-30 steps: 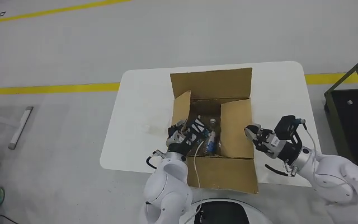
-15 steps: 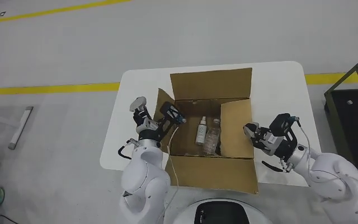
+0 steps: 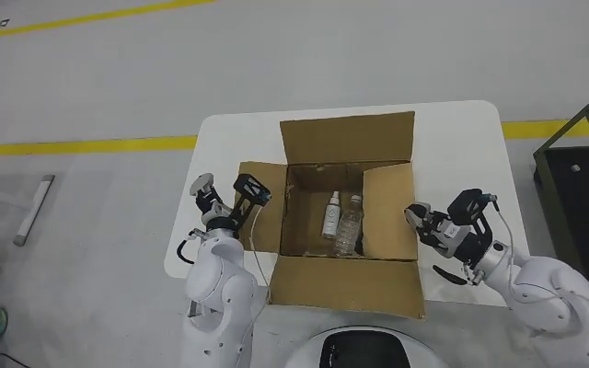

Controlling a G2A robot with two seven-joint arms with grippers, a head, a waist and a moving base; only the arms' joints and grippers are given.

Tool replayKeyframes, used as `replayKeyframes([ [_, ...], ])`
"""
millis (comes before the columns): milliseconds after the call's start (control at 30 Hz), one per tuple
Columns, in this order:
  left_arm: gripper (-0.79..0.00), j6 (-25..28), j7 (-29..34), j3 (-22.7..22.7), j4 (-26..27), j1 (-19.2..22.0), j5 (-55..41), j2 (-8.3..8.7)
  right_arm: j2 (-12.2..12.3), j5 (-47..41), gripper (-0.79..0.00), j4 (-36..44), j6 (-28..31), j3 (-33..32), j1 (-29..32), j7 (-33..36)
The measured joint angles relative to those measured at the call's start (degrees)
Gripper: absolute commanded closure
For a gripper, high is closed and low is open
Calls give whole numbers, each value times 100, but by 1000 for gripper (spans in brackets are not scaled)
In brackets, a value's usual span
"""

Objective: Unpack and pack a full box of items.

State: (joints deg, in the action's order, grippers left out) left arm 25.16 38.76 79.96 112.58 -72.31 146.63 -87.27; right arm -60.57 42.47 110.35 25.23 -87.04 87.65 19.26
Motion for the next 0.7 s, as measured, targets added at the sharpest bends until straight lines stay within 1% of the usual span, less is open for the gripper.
replayKeyframes([
  [100, -785, -100, -16, -33, 105, -37, 6, 0, -3, -38, 0, 59, -72, -90, 83, -146],
  [200, -785, -246, -7, -113, 446, -27, -138, -19, -7, -126, 0, 155, -213, -275, 228, -398],
  [267, -785, -326, 60, -177, 752, 0, -408, -45, -9, -178, 0, 234, -319, -439, 359, -566],
  [400, -785, -327, 195, -318, 1243, 120, -733, -79, -14, -212, 0, 348, -479, -719, 628, -789],
  [500, -785, -314, 253, -543, 1534, 156, -1144, -118, -22, -235, 0, 347, -579, -851, 804, -894],
  [567, -785, -280, 324, -794, 1710, 146, -1588, -156, -31, -254, 0, 315, -635, -890, 900, -950],
  [667, -785, -177, 460, -1208, 1835, 138, -2069, -199, -42, -269, 0, 277, -675, -911, 1011, -1004],
  [700, -785, -214, 498, -1324, 1831, 124, -2201, -215, -45, -262, 0, 272, -676, -917, 1040, -1018],
])
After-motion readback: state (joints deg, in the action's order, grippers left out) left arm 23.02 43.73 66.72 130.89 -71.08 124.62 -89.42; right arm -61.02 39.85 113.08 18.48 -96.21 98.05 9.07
